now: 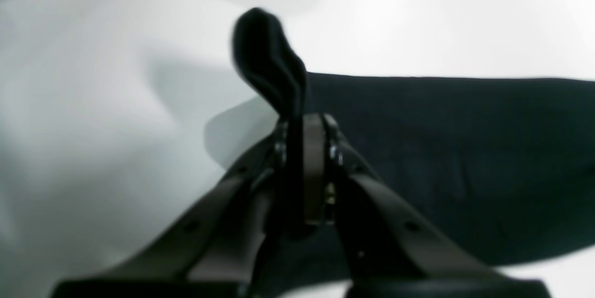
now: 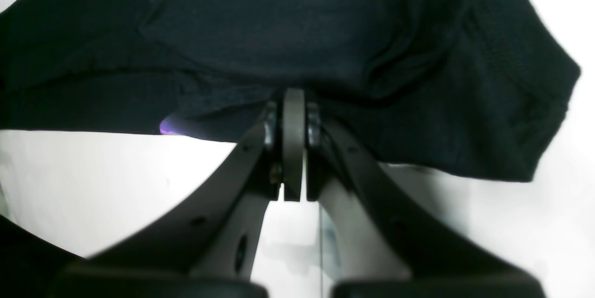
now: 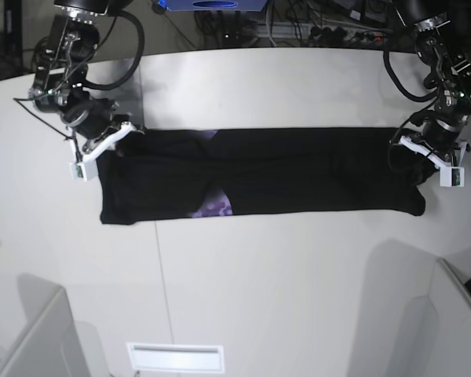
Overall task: Fold the T-shirt properly
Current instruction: 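Carry the strip end with the left gripper toward the right gripper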
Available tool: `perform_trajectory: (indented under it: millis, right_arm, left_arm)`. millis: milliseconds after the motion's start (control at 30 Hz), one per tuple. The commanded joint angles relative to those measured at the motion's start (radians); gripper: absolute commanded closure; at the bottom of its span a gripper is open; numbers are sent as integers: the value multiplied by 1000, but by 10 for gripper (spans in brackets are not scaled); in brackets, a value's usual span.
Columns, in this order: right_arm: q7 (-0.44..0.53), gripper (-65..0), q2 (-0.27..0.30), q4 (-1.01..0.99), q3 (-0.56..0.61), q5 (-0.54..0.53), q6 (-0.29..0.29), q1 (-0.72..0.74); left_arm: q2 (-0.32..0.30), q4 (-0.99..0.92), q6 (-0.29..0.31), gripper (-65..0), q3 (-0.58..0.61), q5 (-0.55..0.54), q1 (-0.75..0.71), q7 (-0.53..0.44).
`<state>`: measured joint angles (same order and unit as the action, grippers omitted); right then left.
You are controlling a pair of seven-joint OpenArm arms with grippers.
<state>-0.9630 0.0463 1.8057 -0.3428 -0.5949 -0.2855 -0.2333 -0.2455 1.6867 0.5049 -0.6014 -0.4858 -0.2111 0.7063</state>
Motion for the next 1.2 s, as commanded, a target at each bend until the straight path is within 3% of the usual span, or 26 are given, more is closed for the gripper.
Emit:
perform_trajectory:
  millis: [0,167,333,467,567,800,967,1167]
  right_arm:
    - [19,0,8,13,-3,-12,-4,8]
    - [19,0,8,13,-3,-10,-4,8]
    - [19,0,8,13,-3,-10,-4,8]
    - [19,0,8,12,-3,-10,-4,10]
    - [19,0,8,12,-3,-10,-4,12]
    - [19,0,22,10,-3,-10,-4,16]
    - [19,0,33,10,-32,-10,-4,16]
    - [19,0,36,10,-92,-10,-4,15]
  left_arm:
    - [-4,39,7,0,-5,-15,9,-7]
    - [41,109,7,0,2,-15,16,46]
    - [47,138,-1,0,100,-15,17,69]
    - [48,138,-68,0,185,-23,17,65]
    - [48,138,-85,0,248,-24,17,63]
    - [117,129,-87,0,326,-15,48,68]
    - [125,128,-159,0,421,-15,63,65]
    - [145,108,-199,0,519,-18,106,68]
